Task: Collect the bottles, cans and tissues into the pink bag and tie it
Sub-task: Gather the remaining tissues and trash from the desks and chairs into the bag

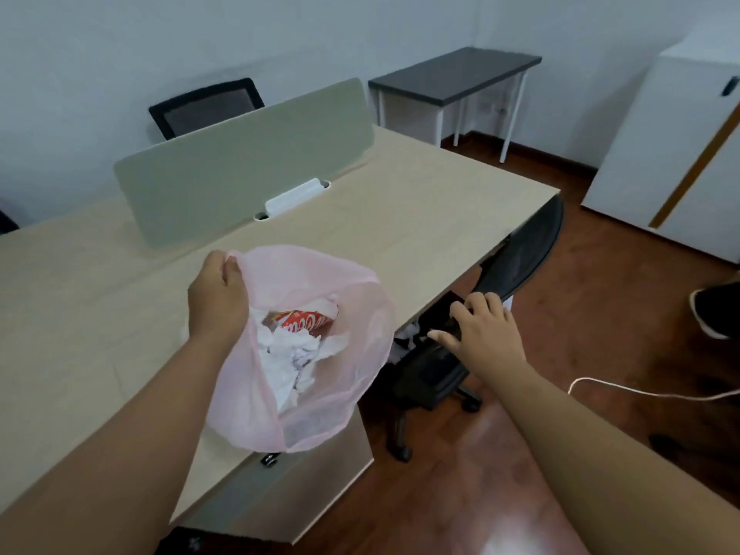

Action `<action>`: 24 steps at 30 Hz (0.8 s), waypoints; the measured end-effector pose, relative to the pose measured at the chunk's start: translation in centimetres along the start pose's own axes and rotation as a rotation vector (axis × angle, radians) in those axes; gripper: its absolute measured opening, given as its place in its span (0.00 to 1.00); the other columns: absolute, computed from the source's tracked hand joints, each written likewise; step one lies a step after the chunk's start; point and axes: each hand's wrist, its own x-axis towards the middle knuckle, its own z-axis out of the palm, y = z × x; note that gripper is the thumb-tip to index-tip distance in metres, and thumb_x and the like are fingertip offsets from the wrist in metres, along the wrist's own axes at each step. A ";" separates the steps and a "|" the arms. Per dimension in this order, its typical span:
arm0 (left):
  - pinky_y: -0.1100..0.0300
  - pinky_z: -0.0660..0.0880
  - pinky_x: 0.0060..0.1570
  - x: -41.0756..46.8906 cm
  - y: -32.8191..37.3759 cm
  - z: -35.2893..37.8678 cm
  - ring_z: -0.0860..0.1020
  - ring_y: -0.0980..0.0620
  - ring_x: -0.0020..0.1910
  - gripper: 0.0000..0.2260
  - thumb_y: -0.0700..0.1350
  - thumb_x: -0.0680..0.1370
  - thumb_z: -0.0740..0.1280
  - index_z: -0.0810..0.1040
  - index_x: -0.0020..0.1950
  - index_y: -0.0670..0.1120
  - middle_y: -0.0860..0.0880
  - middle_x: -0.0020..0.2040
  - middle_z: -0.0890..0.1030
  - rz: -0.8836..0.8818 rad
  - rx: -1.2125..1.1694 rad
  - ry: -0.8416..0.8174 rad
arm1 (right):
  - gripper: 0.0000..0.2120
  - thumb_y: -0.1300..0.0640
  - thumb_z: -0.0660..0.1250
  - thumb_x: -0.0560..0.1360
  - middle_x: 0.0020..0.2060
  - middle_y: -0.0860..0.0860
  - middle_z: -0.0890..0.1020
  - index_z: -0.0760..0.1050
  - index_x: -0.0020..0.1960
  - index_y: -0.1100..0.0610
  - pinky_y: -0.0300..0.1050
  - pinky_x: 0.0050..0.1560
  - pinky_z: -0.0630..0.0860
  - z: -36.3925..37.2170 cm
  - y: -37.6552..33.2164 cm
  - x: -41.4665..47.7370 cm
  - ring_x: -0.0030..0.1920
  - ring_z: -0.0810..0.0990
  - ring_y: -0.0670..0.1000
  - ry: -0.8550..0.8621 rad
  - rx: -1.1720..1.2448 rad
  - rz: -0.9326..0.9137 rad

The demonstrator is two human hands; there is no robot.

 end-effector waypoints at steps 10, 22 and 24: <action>0.54 0.68 0.42 -2.7 -2.3 8.1 0.74 0.43 0.43 0.07 0.46 0.82 0.57 0.71 0.51 0.44 0.45 0.43 0.77 -0.048 -0.044 -0.363 | 0.31 0.39 0.36 0.82 0.64 0.55 0.70 0.67 0.66 0.58 0.57 0.73 0.57 3.3 10.1 -4.7 0.75 0.57 0.61 -0.115 -0.161 0.160; 0.57 0.66 0.49 -4.6 -3.9 16.7 0.76 0.46 0.48 0.16 0.49 0.85 0.51 0.74 0.49 0.42 0.46 0.45 0.78 -0.253 0.008 -0.485 | 0.13 0.58 0.67 0.73 0.60 0.57 0.78 0.77 0.57 0.57 0.60 0.69 0.64 6.0 7.6 -4.6 0.66 0.72 0.62 0.355 -0.193 0.063; 0.54 0.68 0.49 -3.3 -4.1 19.2 0.78 0.43 0.48 0.20 0.51 0.85 0.50 0.75 0.46 0.40 0.46 0.44 0.80 -0.274 0.016 -0.489 | 0.18 0.53 0.72 0.69 0.58 0.56 0.78 0.77 0.58 0.54 0.57 0.62 0.69 8.7 6.9 -2.5 0.62 0.73 0.61 0.186 -0.086 0.081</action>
